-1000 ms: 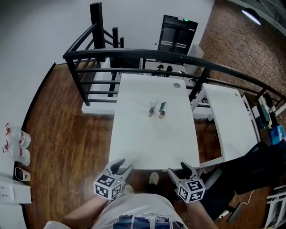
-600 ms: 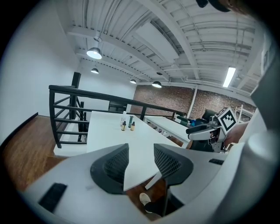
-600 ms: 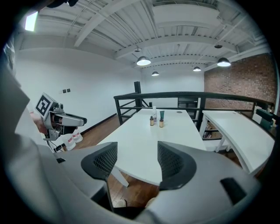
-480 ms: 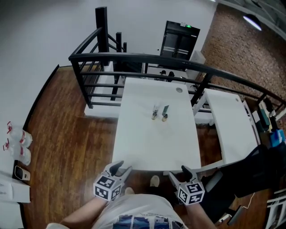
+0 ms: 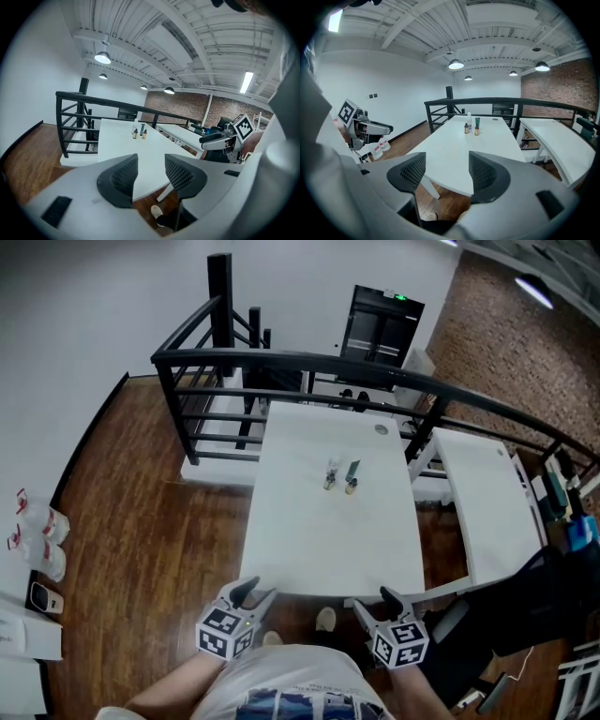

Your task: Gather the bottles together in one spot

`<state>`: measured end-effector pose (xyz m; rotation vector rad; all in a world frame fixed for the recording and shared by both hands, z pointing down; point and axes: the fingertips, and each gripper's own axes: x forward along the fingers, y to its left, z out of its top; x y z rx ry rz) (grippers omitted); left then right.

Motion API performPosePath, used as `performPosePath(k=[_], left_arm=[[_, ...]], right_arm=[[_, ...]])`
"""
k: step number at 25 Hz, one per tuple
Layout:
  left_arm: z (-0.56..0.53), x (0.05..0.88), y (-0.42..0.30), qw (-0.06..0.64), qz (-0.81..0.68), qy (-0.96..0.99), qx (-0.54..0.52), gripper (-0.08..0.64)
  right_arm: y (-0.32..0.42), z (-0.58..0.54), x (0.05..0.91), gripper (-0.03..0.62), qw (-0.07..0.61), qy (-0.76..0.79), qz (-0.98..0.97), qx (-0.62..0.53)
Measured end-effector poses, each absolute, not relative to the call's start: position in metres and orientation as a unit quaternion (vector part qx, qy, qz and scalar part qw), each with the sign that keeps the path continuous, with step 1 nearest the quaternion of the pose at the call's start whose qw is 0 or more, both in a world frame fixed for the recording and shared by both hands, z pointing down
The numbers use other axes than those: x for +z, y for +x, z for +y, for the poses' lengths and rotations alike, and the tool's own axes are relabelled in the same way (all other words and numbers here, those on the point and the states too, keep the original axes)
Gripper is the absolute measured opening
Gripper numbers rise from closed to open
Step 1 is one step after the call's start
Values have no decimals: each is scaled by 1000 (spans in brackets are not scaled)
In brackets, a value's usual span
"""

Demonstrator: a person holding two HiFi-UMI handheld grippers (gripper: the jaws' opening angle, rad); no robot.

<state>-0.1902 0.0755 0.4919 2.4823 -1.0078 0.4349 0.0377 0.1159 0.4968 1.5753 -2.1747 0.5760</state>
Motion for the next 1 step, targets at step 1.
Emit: performPosePath(k=[1], left_arm=[[75,492,-191,212,-363,894,157,158]], right_arm=[[37,115,497,311,196,563,-776,206]])
